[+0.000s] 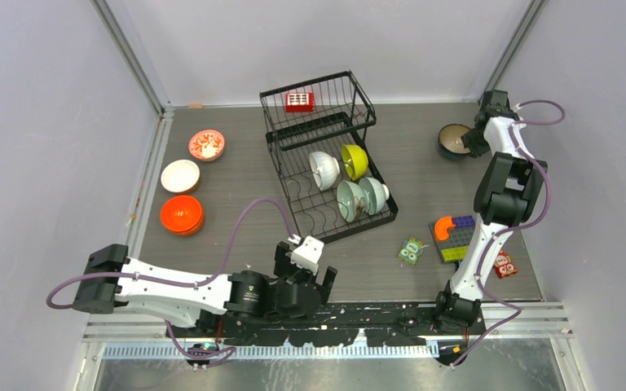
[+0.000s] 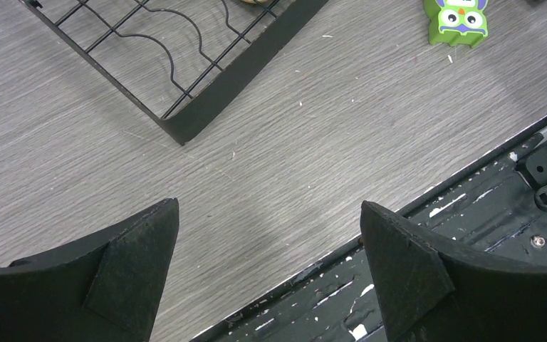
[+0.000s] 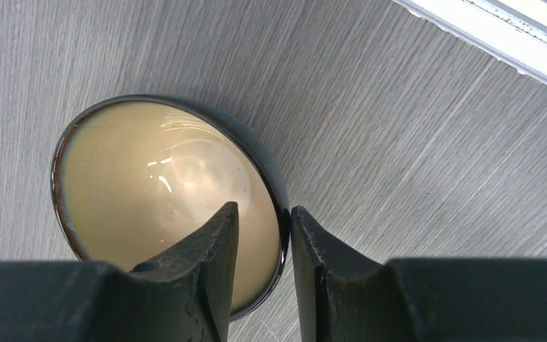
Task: Unload the bowls from the dish rack
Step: Place the bowl at the center of the board.
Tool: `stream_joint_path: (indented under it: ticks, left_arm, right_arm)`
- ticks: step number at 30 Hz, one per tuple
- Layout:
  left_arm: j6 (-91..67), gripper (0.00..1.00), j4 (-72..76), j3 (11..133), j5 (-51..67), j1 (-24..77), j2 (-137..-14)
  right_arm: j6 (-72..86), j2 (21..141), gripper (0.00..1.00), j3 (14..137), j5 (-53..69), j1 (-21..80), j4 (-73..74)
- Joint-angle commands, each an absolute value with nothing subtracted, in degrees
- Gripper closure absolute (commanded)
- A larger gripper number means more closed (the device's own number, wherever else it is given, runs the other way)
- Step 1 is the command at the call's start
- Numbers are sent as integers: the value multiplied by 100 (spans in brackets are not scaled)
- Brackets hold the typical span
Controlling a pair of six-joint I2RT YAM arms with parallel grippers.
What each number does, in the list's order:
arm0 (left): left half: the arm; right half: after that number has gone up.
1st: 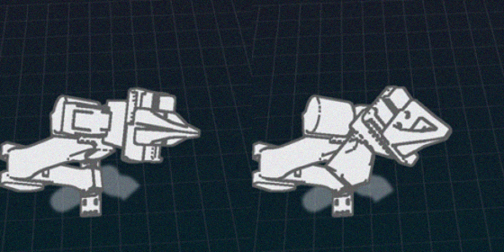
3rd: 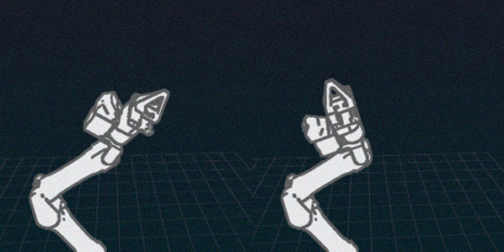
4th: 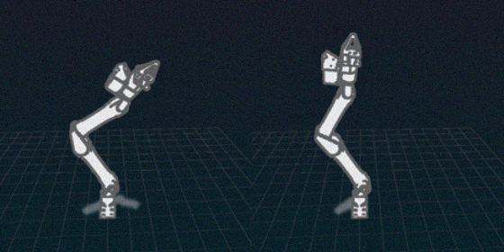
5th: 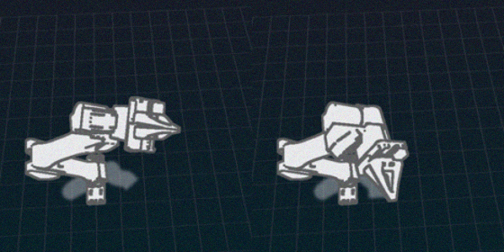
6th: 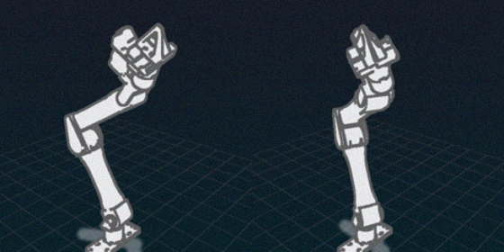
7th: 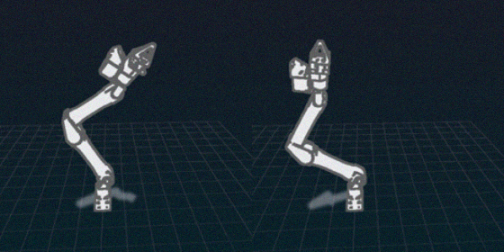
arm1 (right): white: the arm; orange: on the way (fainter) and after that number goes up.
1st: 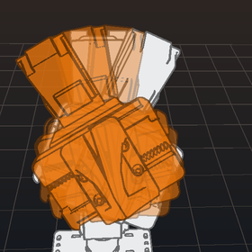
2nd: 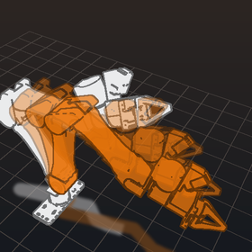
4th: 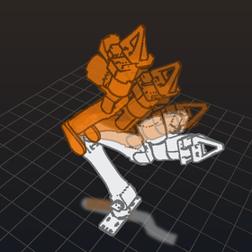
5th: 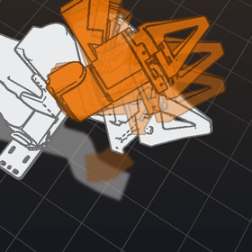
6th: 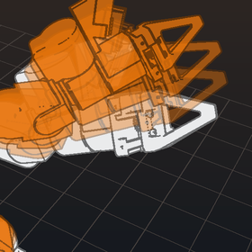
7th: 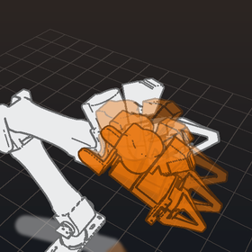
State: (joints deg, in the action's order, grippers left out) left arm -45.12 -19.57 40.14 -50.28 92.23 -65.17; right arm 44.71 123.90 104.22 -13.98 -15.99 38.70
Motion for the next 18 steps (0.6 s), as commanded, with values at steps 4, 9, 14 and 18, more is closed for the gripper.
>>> stream_joint_path:
  ticks: [4, 9, 14, 18]
  left_arm:
    - [-4727, 0, -2058, 4201, -5115, 9211, -6439]
    - [-4772, 0, -2143, 4201, -5093, 9211, -6388]
    - [-4790, 0, -2300, 4266, -5093, 9211, -6310]
    - [-4728, 0, -2428, 4363, -5192, 9211, -6222]
  right_arm:
    - [4450, 11979, 53, 10400, -1466, -1600, 3647]
    - [4420, 11823, 42, 10282, -1592, -1600, 3674]
    - [4447, 11501, 35, 10240, -1614, -1595, 3717]
    - [4357, 11038, 31, 10342, -1879, -1418, 3811]
